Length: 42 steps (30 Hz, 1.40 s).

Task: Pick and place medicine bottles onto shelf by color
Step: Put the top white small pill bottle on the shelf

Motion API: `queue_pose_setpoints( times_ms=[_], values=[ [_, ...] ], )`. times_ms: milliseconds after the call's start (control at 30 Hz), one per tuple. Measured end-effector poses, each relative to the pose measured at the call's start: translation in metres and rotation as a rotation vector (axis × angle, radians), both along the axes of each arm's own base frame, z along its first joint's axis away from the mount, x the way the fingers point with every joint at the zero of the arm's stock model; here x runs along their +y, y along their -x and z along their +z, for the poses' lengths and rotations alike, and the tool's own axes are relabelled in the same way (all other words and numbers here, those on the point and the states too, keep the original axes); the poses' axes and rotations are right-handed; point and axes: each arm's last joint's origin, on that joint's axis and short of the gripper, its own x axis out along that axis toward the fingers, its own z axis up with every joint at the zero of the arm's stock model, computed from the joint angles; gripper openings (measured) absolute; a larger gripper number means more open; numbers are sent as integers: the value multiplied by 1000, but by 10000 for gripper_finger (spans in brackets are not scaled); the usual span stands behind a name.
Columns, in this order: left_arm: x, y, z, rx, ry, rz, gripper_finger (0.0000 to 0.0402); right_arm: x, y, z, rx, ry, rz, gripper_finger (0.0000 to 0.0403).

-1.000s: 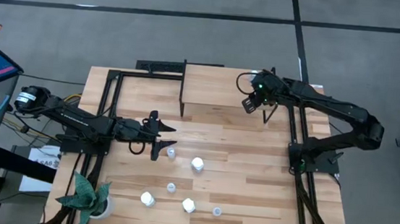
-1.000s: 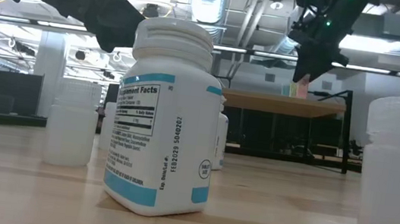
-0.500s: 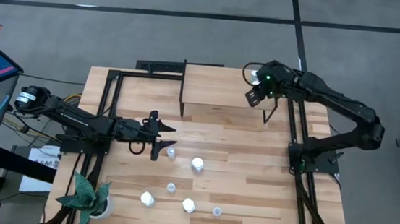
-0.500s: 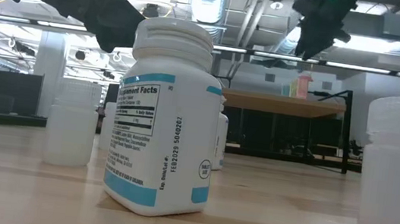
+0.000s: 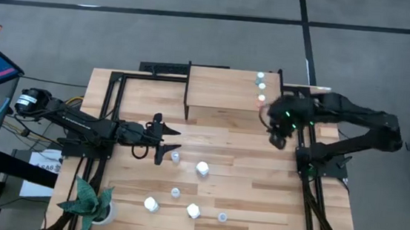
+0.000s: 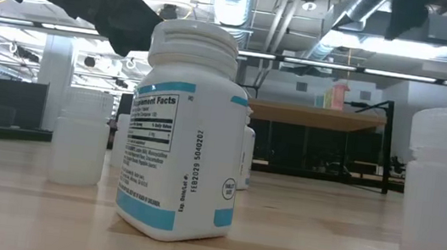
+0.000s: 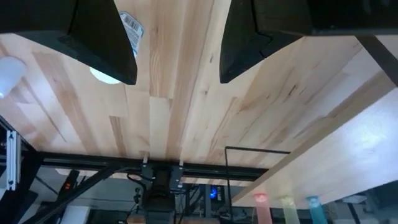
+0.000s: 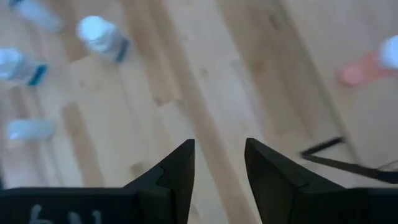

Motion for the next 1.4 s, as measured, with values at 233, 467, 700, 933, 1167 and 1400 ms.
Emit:
queue_pose_setpoints(
  times_ms=[233,467,700,933,1167,1400],
  values=[
    [0,0,0,-9,61,25,219,40,15,-22,-153,-23,2,149],
    [-1,-7,10,310,-34,65,219,69,16,-61,-175,-28,14,139],
    [-9,-18,31,510,68,-101,220,84,8,-82,-153,-17,-12,132],
    [-10,-17,19,667,146,-95,249,89,-2,-92,-115,-5,-21,132],
    [-13,-33,-12,800,54,-121,292,93,-11,-97,-104,1,-24,134],
    [-15,-50,-42,854,-9,-111,295,94,-12,-99,-91,7,-22,130]
  ],
)
